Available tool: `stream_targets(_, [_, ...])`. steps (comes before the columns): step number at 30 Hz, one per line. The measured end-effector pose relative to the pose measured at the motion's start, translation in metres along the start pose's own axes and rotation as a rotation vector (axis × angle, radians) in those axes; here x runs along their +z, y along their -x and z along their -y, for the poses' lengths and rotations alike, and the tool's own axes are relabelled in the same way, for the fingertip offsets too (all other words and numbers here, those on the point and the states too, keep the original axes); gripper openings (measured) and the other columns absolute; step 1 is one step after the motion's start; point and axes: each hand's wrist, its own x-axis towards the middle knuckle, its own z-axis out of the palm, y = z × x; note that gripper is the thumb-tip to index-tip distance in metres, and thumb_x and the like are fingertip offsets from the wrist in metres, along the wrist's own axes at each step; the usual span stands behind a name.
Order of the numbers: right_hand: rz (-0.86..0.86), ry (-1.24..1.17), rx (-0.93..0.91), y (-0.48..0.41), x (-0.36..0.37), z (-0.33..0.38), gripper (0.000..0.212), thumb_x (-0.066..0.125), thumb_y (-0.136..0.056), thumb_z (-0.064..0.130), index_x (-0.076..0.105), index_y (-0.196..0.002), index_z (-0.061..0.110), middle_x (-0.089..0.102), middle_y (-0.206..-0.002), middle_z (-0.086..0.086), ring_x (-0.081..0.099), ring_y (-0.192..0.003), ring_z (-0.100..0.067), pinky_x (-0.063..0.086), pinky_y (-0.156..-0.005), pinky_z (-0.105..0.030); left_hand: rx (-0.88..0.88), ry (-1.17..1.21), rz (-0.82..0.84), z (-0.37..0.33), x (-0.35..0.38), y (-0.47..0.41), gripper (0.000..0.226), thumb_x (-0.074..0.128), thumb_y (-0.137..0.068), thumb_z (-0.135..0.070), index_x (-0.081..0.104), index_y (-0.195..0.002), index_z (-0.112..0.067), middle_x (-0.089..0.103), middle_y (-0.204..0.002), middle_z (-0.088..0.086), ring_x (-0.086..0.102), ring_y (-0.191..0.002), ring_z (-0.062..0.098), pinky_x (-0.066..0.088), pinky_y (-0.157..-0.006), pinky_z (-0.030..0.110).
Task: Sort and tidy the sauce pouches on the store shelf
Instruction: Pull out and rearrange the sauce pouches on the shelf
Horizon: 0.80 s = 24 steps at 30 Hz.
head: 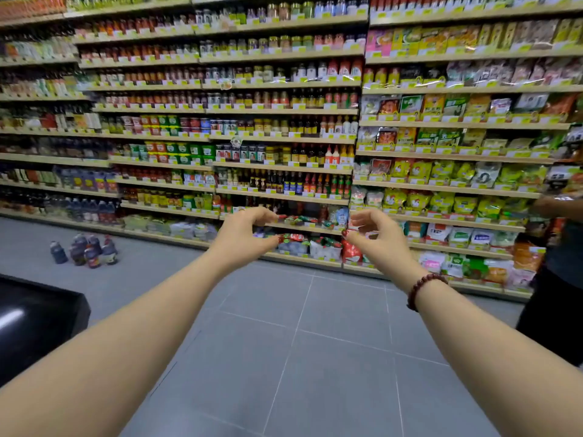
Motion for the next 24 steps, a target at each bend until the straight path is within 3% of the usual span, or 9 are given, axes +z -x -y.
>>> stream_targets(5, [0.002,-0.047,0.069,-0.026,0.04,-0.044,0.021,0.067,-0.079,0.015,0.059,-0.097,0.022,0.06,-0.094,0.008,0.058,-0.091,-0.011,0.048,-0.08,-0.027,-0.056,0.004,-0.02,0.048,0.024,-0.032,0.033,0.074,-0.075,-0.023,0.064,-0.106,-0.022,0.058,-0.097,-0.013,0.054,-0.091,0.002,0.035,-0.071,0.004])
stream_targets(9, [0.002,-0.06,0.083,-0.068,0.078,-0.085,0.021,0.069,-0.079,0.018,0.058,-0.095,0.024,0.06,-0.094,0.005,0.058,-0.091,-0.012,0.046,-0.077,-0.023,-0.075,0.02,-0.005,0.105,0.047,-0.072,0.034,0.074,-0.075,-0.025,0.063,-0.107,-0.023,0.06,-0.104,-0.01,0.055,-0.097,0.006,0.04,-0.08,0.02])
stream_targets(15, [0.017,-0.065,0.164,-0.156,0.138,-0.136,0.022,0.069,-0.08,0.019,0.058,-0.1,0.02,0.062,-0.1,-0.002,0.058,-0.092,-0.015,0.048,-0.08,-0.026,-0.139,0.018,0.02,0.197,0.068,-0.15,0.033,0.075,-0.072,-0.025,0.065,-0.103,-0.02,0.064,-0.099,-0.006,0.06,-0.097,0.012,0.051,-0.085,0.033])
stream_targets(21, [-0.012,-0.049,0.223,-0.228,0.179,-0.187,0.022,0.07,-0.079,0.016,0.058,-0.097,0.02,0.059,-0.091,0.008,0.056,-0.086,-0.009,0.044,-0.072,-0.017,-0.197,0.058,0.048,0.267,0.1,-0.23,0.033,0.077,-0.072,-0.02,0.066,-0.102,-0.016,0.067,-0.101,0.0,0.061,-0.096,0.016,0.049,-0.086,0.031])
stream_targets(24, [-0.023,-0.067,0.271,-0.261,0.195,-0.217,0.021,0.07,-0.079,0.013,0.06,-0.098,0.014,0.061,-0.094,-0.001,0.056,-0.086,-0.013,0.045,-0.075,-0.021,-0.187,0.053,0.119,0.295,0.122,-0.261,0.035,0.077,-0.072,-0.019,0.065,-0.104,-0.015,0.068,-0.106,0.002,0.062,-0.098,0.015,0.044,-0.082,0.024])
